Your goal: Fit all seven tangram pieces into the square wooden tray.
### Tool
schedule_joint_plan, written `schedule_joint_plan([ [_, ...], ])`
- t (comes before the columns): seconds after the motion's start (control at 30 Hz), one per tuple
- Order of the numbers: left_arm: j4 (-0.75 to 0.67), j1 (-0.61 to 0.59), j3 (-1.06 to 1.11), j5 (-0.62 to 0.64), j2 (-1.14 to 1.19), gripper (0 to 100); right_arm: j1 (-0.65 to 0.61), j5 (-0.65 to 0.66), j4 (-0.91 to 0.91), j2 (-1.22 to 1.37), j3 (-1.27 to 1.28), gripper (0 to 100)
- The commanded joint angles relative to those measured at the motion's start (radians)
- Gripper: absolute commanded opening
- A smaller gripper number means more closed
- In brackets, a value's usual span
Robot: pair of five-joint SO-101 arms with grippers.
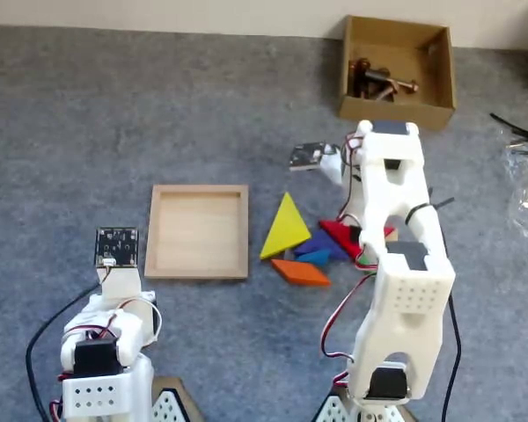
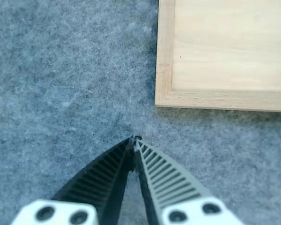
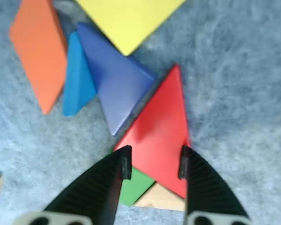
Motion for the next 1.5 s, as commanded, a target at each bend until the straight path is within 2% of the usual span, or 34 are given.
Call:
schedule_joint_plan([
  [0.0,0.008,-0.008,0.021,0.003,0.007,0,-0.001,-0.005,0.070,-0.082,0.008,20.0],
  [0.27,0.008,-0.008,0.021,0.003,0.007,0,0.001,0.002,0.120,-0.140,0.019,21.0],
  [0.43,0.008,-0.008,0.021,0.003,0.007,0,0.004,0.060,0.122,-0.120,0.019,21.6],
  [0.6,0.008,-0.008,0.021,0.003,0.007,0,0.004,0.057,0.120,-0.125,0.012,30.2],
  [1.33,0.008,-0.008,0.021,0.003,0.007,0,0.005,0.058,0.091,-0.117,0.022,30.7],
  [1.47,0.008,-0.008,0.021,0.003,0.007,0,0.021,0.064,0.061,-0.117,0.110,30.7],
])
